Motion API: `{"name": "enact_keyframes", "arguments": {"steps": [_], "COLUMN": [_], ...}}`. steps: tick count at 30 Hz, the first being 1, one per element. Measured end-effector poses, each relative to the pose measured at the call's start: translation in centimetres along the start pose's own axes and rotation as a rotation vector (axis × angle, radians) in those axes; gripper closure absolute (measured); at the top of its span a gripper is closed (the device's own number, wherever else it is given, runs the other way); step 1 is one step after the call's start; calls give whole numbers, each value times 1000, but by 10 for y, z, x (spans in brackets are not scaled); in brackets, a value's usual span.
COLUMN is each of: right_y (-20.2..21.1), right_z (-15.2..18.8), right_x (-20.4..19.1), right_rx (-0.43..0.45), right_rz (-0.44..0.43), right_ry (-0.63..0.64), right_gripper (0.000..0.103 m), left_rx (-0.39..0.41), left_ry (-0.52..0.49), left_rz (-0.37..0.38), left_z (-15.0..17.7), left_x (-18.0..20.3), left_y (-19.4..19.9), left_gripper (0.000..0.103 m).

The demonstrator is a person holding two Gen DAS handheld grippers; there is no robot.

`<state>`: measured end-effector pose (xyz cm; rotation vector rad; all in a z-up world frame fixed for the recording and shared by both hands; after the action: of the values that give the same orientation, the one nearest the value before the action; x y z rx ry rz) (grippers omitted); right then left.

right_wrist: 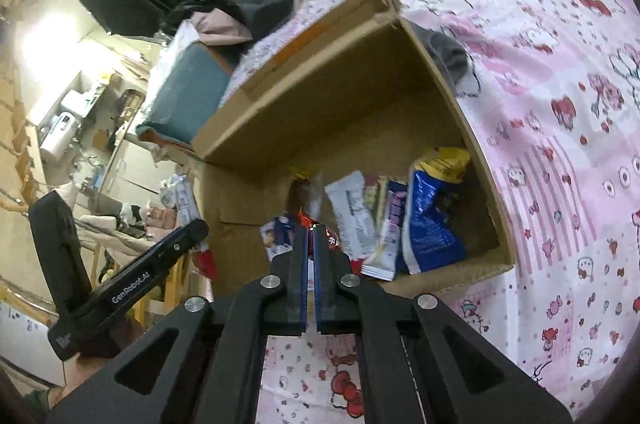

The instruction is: Organize snacks

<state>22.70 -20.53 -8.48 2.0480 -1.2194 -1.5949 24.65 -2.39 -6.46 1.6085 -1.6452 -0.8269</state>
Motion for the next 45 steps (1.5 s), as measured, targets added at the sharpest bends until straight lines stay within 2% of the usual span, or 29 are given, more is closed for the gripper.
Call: {"name": "enact_keyframes", "arguments": {"steps": [4,13,17,20,21,22,24,25,26,30,32,35,42,45], "right_y": [-9,-21,-22,-19,-18,-17,-14,-13,-10,-4,1,12,44,55], "right_z": [3,8,10,8,7,6,5,5,4,0,-1,-4,-4,2], "right_x": [9,4,-2,-4,-4,-5,-6,-6,-7,-10,-13,-19,-28,-27], "right_rx": [-19,-56,-66,-56,-52,-46,-31,-25,-13,21,46,93,188,203], "right_rz": [35,30,1,2,9,14,15,18,18,37,48,65,116,126], "right_ry": [-2,19,26,33,38,41,46,47,47,70,82,117,188,186], "right_gripper": [101,100,95,95,93,87,68,47,34,28,18,12,8,6], "left_rx": [-31,-21,-10,-8,1,8,25,39,48,92,109,128,196,208], "left_ry": [24,38,25,18,15,8,-11,-19,-22,-23,-10,21,38,54], "left_rz": [50,72,72,72,67,56,36,30,29,27,29,32,3,-22], "left_z": [6,7,7,8,8,8,8,7,7,2,0,-4,-7,0], "left_x": [1,2,3,5,5,5,6,7,7,8,6,-1,-11,-17], "left_y": [-17,-21,-18,-16,-14,-12,-7,-3,0,12,17,25,51,62], "left_gripper": [76,75,75,64,56,46,33,27,25,22,22,22,22,22]}}
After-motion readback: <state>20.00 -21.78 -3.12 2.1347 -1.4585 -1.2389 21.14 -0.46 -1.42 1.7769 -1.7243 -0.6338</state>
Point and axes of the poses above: each gripper's, at about its wrist camera, not at the fingertips, and y roughly against the way its jaws point, x to its right, z to its underside, the point moved 8 cm from there along -y, roughly the way its jaws point, and after that the axes turned 2 degrees about -y, right-handed, at the moved point
